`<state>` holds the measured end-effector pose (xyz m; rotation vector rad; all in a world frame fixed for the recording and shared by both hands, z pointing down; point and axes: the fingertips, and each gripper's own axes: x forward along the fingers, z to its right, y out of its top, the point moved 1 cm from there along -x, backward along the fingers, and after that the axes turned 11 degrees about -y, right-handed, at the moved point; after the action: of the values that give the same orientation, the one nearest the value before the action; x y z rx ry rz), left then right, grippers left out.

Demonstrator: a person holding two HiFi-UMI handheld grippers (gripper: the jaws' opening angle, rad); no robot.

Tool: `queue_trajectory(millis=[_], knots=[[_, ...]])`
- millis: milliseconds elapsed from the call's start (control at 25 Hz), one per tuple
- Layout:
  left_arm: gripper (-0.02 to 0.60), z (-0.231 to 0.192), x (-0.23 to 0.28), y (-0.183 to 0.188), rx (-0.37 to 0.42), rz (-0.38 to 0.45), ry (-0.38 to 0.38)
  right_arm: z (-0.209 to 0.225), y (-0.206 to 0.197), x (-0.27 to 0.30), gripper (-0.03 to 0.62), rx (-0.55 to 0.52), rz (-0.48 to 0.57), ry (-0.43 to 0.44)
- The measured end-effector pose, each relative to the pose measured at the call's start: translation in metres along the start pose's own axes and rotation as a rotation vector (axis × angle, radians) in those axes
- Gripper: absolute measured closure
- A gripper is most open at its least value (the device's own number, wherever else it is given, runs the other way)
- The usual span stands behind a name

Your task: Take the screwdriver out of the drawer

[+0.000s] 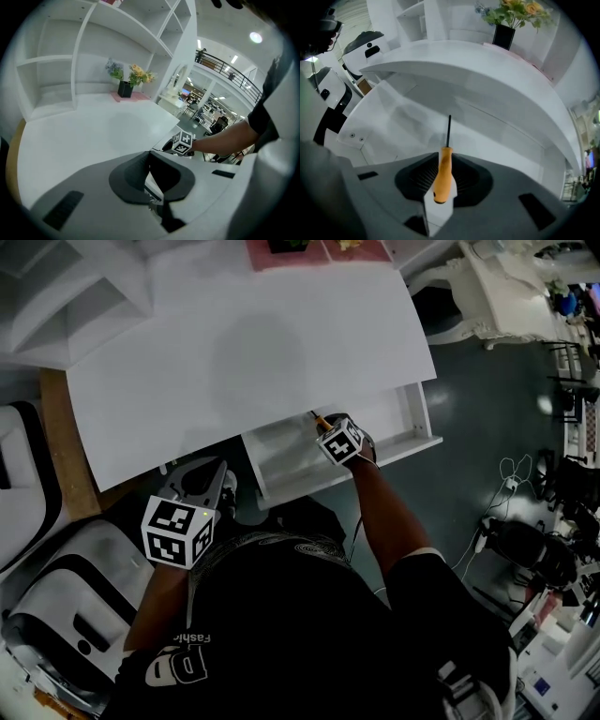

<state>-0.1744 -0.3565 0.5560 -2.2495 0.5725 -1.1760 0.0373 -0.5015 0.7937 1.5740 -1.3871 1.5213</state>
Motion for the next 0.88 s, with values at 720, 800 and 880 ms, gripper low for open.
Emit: queue_trajectory(millis=[720, 800, 880], knots=[[0.568, -0.002, -0.011, -0.012, -0.063, 0.013, 0.031, -0.007, -0.005, 0.023, 0.476, 0.020, -0.056, 0.073], [0.568, -0.001, -0.012, -0.014, -0.063, 0.016, 0.029, -0.007, -0.004, 0.024, 0.476, 0.011, -0.062, 0.076], [0.568, 0.001, -0.014, -0.014, -0.063, 0.021, 0.022, -0.007, -0.004, 0.025, 0.477, 0.009, -0.071, 0.074]])
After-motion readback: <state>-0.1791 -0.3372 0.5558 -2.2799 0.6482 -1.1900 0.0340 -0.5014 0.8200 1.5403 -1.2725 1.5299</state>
